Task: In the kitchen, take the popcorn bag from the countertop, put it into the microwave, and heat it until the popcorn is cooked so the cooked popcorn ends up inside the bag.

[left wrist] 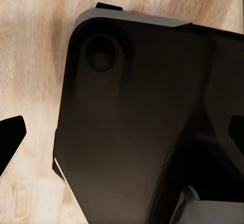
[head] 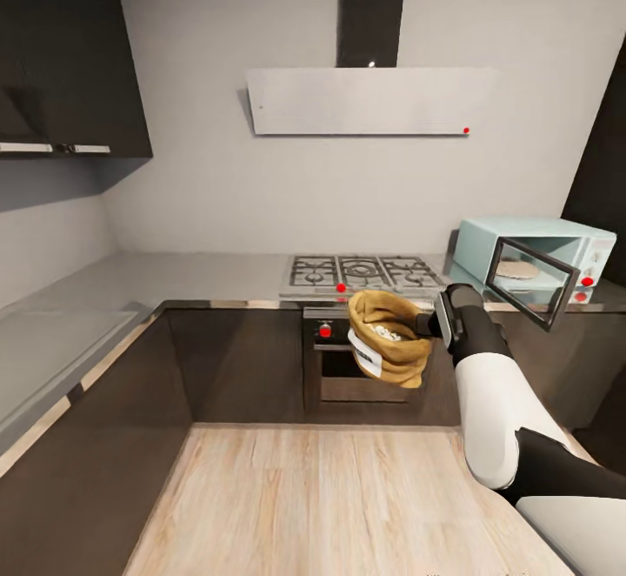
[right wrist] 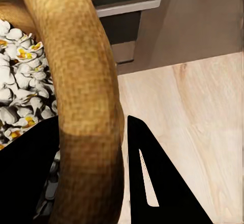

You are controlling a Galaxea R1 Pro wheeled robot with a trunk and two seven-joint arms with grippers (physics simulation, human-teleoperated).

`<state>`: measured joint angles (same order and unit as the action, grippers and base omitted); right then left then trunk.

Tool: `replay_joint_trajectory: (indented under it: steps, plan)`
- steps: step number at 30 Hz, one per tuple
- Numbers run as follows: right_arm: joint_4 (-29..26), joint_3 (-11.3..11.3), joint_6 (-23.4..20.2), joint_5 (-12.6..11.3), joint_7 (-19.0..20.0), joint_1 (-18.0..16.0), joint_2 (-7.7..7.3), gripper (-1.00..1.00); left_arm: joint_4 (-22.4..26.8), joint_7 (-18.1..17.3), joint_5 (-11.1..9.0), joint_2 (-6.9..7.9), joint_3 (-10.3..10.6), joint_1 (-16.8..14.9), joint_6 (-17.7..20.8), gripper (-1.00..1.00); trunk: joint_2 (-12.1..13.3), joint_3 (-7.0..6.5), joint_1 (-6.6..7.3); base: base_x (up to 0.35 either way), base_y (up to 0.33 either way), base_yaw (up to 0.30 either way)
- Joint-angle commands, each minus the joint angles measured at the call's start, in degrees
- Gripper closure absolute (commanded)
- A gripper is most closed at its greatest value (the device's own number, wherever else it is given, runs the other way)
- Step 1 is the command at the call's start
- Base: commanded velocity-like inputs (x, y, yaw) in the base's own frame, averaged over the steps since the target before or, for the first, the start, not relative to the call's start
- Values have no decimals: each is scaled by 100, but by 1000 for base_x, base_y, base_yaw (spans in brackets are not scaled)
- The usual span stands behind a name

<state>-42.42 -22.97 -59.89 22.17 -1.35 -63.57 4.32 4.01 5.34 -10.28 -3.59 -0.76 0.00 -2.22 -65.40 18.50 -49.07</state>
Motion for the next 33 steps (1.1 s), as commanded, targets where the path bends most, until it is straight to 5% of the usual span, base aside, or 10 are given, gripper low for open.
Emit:
replay_joint_trajectory:
  steps: [1,8,11,33]
  plan:
    - [-3,-23,-11,-4,-14,-7,8,100,3,11,-36,-2,-4,0,-15,-100,-4,4,0,0,0,-277]
    - [-11,-23,-11,10,-14,-7,-50,100,3,11,-36,-2,-4,0,-15,-100,-4,-16,0,0,0,-277]
    - [-12,-23,-11,15,-9,-7,-195,100,3,11,-36,-2,-6,0,-15,-100,-4,-24,0,0,0,-277]
    - [-21,-23,-11,25,-6,-7,-373,100,3,11,-36,-2,-8,0,-15,-100,-4,-84,0,0,0,-277]
